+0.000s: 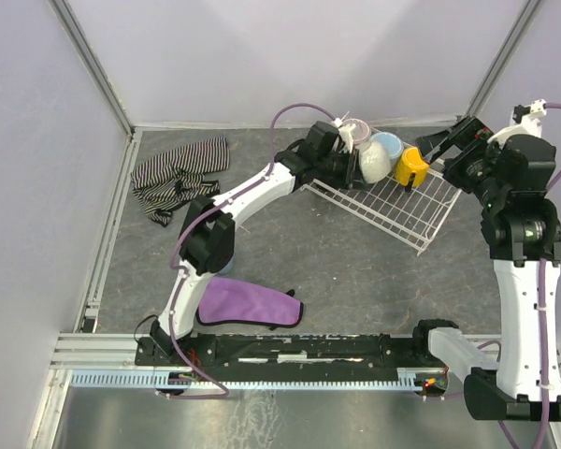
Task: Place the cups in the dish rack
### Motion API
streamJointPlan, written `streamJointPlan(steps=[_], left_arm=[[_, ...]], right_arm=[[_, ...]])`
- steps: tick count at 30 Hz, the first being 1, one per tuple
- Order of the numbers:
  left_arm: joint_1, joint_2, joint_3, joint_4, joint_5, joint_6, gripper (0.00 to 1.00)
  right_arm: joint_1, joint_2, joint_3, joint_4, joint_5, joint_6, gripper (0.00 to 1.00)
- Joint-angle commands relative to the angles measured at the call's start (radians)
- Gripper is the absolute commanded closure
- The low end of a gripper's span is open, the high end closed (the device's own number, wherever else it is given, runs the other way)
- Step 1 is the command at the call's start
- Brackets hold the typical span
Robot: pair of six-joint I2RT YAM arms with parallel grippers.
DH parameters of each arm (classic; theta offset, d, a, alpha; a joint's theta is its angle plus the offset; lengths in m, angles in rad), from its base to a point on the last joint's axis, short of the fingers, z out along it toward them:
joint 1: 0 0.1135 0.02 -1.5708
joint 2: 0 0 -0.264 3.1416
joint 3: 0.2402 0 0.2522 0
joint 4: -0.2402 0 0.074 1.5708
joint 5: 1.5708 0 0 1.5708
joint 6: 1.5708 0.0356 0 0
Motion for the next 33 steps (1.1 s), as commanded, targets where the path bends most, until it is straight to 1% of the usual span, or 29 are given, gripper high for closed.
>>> streamJointPlan(steps=[1, 5, 12, 16, 21, 22, 29, 33], left_arm=[[0.003, 0.036, 0.109, -0.148, -0.136, 0.224, 0.97], [-0.006, 0.064, 0.150, -0.185, -0.184, 0.286, 0.97], [-0.030, 0.079, 0.184, -0.214, -0.258, 0.360, 0.97], [-0.060, 0.091, 0.195, -0.239, -0.273, 0.416, 0.97], [-0.089, 0.095, 0.202, -0.248, -0.269, 0.482, 0.97], [-0.094, 0.119, 0.207, -0.248, -0.274, 0.492, 0.97], [-0.101, 0.188, 0.307, -0.247, -0.239, 0.577, 0.97], [-0.099, 0.228, 0.371, -0.234, -0.252, 0.588, 0.97]], right_arm=[[0.003, 0.004, 0.088, -0.094, 0.124, -0.130, 0.00], [0.003, 0.031, 0.122, -0.112, 0.126, -0.150, 0.00], [0.003, 0.030, 0.122, -0.130, 0.123, -0.172, 0.00], [0.003, 0.032, 0.118, -0.135, 0.118, -0.176, 0.01], [0.002, 0.034, 0.108, -0.139, 0.111, -0.176, 0.01], [0.002, 0.034, 0.107, -0.141, 0.109, -0.177, 0.01], [0.001, 0.053, 0.112, -0.156, 0.088, -0.184, 0.01], [0.002, 0.081, 0.123, -0.178, 0.080, -0.200, 0.02]])
